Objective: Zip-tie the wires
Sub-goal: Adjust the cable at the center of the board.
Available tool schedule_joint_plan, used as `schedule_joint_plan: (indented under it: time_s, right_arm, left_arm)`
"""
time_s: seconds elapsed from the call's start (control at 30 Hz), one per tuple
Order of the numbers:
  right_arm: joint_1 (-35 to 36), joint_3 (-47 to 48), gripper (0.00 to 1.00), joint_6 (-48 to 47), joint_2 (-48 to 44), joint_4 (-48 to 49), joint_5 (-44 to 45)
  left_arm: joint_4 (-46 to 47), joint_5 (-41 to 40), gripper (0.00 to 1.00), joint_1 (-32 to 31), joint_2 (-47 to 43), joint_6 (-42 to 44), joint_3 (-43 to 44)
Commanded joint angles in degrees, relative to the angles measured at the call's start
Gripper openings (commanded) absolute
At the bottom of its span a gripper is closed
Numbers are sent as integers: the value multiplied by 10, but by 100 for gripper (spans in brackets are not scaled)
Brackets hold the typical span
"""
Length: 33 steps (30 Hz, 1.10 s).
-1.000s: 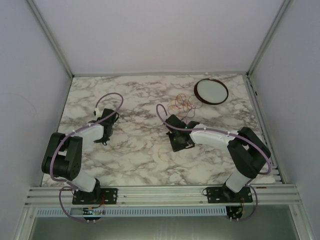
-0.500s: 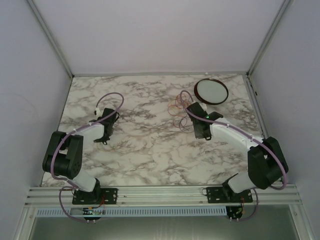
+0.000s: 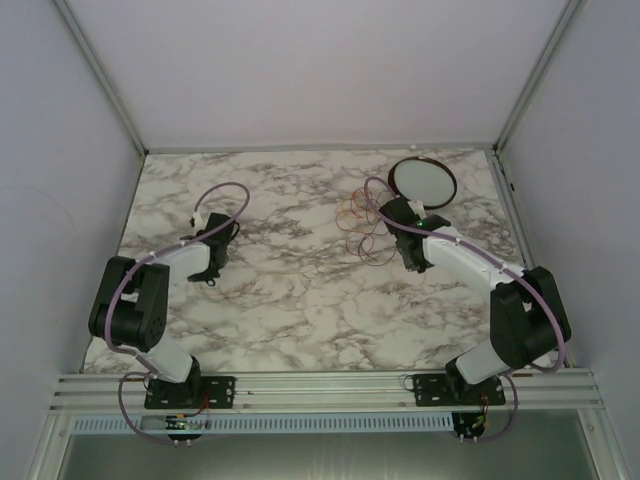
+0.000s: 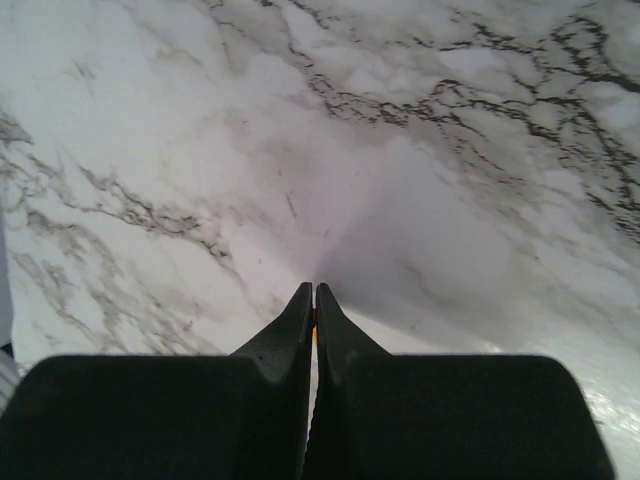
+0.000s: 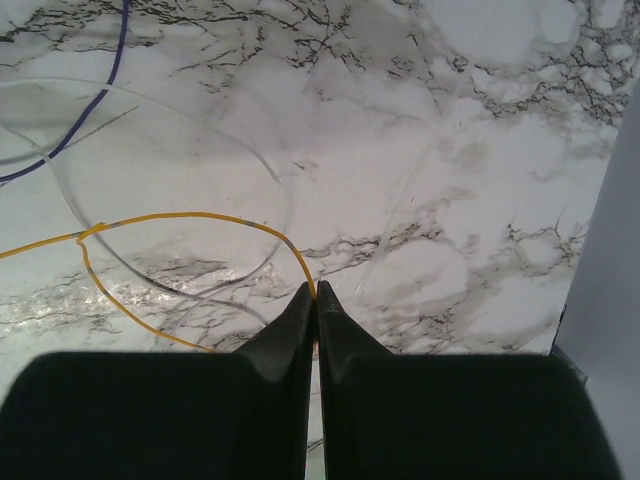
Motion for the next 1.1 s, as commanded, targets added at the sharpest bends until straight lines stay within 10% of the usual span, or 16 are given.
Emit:
schedule_joint_plan:
  time_s: [0.0, 0.47, 1.07]
  right_arm:
    - [-3, 25, 0, -18, -1, 3, -5]
    - [-8, 25, 0, -13, -26, 9, -17]
    - [-11, 5, 0, -13, -40, 9, -16]
  left_arm:
    - [4, 108, 0, 0, -28, -3, 6]
    - [173, 355, 0, -98, -277, -69, 14]
    - [220, 311, 0, -287, -193, -196, -53]
